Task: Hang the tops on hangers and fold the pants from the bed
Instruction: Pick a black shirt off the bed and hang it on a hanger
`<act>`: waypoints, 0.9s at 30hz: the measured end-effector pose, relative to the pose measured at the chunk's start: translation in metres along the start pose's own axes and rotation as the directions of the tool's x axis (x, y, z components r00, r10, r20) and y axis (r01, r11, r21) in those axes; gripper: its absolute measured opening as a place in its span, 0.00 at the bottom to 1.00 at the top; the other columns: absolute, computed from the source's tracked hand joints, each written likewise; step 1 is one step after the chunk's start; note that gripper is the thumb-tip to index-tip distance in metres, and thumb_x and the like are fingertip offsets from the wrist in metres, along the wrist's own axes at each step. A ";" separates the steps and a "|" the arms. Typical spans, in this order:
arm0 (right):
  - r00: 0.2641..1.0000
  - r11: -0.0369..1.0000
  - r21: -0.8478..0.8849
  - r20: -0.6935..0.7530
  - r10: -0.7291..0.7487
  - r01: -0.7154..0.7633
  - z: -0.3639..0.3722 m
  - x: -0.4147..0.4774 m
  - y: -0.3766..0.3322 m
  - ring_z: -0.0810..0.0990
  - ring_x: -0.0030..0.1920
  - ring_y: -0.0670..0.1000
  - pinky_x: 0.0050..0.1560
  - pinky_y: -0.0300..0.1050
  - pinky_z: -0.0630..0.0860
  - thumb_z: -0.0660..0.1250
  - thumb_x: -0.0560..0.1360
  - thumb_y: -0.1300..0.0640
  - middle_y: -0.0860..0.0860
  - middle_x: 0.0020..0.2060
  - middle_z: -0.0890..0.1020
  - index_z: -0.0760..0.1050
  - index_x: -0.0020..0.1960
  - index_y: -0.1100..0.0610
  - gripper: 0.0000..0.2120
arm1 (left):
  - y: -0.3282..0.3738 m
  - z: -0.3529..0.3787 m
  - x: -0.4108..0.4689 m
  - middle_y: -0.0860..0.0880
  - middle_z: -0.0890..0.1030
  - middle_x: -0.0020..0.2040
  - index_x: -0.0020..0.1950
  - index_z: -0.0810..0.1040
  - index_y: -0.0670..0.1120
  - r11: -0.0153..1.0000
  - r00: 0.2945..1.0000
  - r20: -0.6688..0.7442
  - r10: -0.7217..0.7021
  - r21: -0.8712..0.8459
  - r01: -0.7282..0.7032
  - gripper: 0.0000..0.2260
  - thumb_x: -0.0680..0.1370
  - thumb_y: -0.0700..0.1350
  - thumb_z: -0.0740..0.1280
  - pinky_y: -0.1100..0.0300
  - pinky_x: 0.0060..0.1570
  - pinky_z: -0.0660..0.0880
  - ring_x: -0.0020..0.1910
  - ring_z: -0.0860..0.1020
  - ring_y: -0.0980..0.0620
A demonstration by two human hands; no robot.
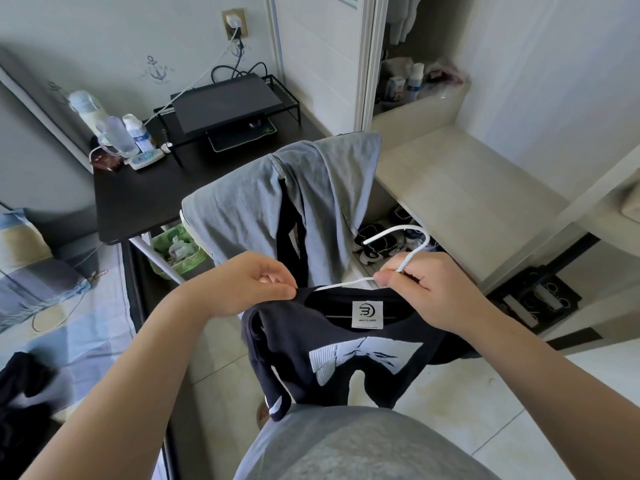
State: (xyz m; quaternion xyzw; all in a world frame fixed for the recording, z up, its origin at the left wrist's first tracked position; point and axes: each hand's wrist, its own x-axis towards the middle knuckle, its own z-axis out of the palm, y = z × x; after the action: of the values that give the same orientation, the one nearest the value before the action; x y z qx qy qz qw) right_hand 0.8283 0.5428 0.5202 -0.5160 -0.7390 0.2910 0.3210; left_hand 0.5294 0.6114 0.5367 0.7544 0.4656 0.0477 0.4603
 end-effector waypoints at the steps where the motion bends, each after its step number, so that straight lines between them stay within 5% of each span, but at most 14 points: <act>1: 1.000 1.000 0.002 -0.010 -0.006 0.006 0.001 0.000 0.000 0.72 0.32 0.56 0.39 0.55 0.71 0.61 0.78 0.44 0.55 0.29 0.74 0.75 0.36 0.59 0.22 | 0.000 0.001 0.001 0.64 0.83 0.41 0.43 0.83 0.60 0.997 1.000 -0.028 0.005 0.073 -0.003 0.06 0.78 0.49 0.72 0.72 0.43 0.72 0.42 0.79 0.66; 5: 0.997 1.000 -0.001 -0.083 -0.004 0.004 0.006 0.001 0.000 0.77 0.34 0.54 0.40 0.50 0.72 0.60 0.78 0.43 0.53 0.32 0.79 0.80 0.40 0.62 0.23 | 0.006 0.017 0.007 0.58 0.76 0.47 0.47 0.77 0.54 0.955 0.971 -0.229 0.072 0.296 -0.001 0.03 0.80 0.47 0.69 0.70 0.45 0.68 0.47 0.76 0.62; 8: 0.993 1.000 0.007 -0.120 0.009 -0.008 0.005 0.003 -0.002 0.75 0.33 0.56 0.37 0.49 0.71 0.60 0.77 0.42 0.55 0.31 0.79 0.79 0.40 0.66 0.26 | 0.011 0.034 0.008 0.53 0.76 0.45 0.52 0.73 0.47 0.953 0.933 -0.333 0.140 0.301 -0.035 0.00 0.83 0.43 0.63 0.61 0.44 0.69 0.44 0.75 0.54; 13: 0.981 0.995 0.071 -0.172 0.087 -0.075 0.001 0.007 -0.001 0.75 0.30 0.53 0.31 0.39 0.69 0.67 0.77 0.48 0.52 0.30 0.80 0.82 0.41 0.57 0.14 | 0.016 0.051 0.009 0.44 0.82 0.51 0.60 0.79 0.38 0.917 0.829 -0.467 0.308 0.377 -0.128 0.10 0.83 0.34 0.60 0.45 0.55 0.72 0.51 0.78 0.41; 17: 0.991 0.998 -0.042 -0.124 0.046 -0.051 -0.017 0.011 0.020 0.78 0.44 0.42 0.47 0.29 0.69 0.73 0.75 0.50 0.43 0.41 0.81 0.80 0.46 0.50 0.05 | 0.008 0.043 0.011 0.46 0.80 0.48 0.56 0.79 0.38 0.916 0.741 -0.588 0.325 0.389 -0.093 0.09 0.81 0.31 0.61 0.43 0.55 0.68 0.49 0.77 0.41; 19: 0.987 0.981 -0.107 0.015 0.162 -0.160 -0.037 0.007 0.042 0.76 0.54 0.36 0.54 0.26 0.68 0.76 0.73 0.48 0.37 0.51 0.81 0.77 0.53 0.40 0.12 | 0.002 0.031 0.009 0.50 0.77 0.47 0.56 0.78 0.39 0.923 0.699 -0.641 0.317 0.378 -0.072 0.09 0.82 0.34 0.59 0.43 0.55 0.68 0.49 0.75 0.44; 22: 0.849 0.895 -0.075 0.291 0.442 -0.440 -0.050 -0.005 0.076 0.82 0.51 0.38 0.54 0.37 0.77 0.76 0.73 0.48 0.38 0.49 0.85 0.79 0.53 0.38 0.12 | -0.002 0.013 0.008 0.52 0.75 0.47 0.56 0.77 0.39 0.917 0.659 -0.672 0.338 0.391 -0.072 0.10 0.81 0.37 0.57 0.42 0.55 0.69 0.48 0.75 0.42; 24: 0.830 0.866 -0.133 0.248 0.499 -0.481 -0.046 -0.010 0.094 0.85 0.46 0.45 0.54 0.51 0.80 0.72 0.76 0.51 0.44 0.44 0.87 0.81 0.50 0.41 0.05 | -0.003 0.006 0.011 0.52 0.75 0.47 0.55 0.78 0.38 0.912 0.654 -0.670 0.351 0.404 -0.076 0.11 0.81 0.37 0.57 0.42 0.54 0.69 0.48 0.76 0.40; 27: 0.866 0.864 -0.121 0.052 0.497 -0.489 -0.039 -0.012 0.103 0.84 0.41 0.51 0.47 0.51 0.79 0.69 0.78 0.53 0.47 0.37 0.86 0.82 0.47 0.46 0.04 | -0.008 0.000 0.013 0.48 0.79 0.48 0.56 0.78 0.39 0.906 0.684 -0.651 0.330 0.423 -0.034 0.11 0.81 0.37 0.57 0.45 0.55 0.67 0.48 0.76 0.39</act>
State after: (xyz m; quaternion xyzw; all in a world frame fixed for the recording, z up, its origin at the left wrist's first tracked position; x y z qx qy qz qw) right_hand 0.9211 0.5660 0.4641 -0.6913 -0.6092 0.3452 0.1784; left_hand 0.5317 0.6221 0.5256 0.7943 0.5273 0.2899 0.0844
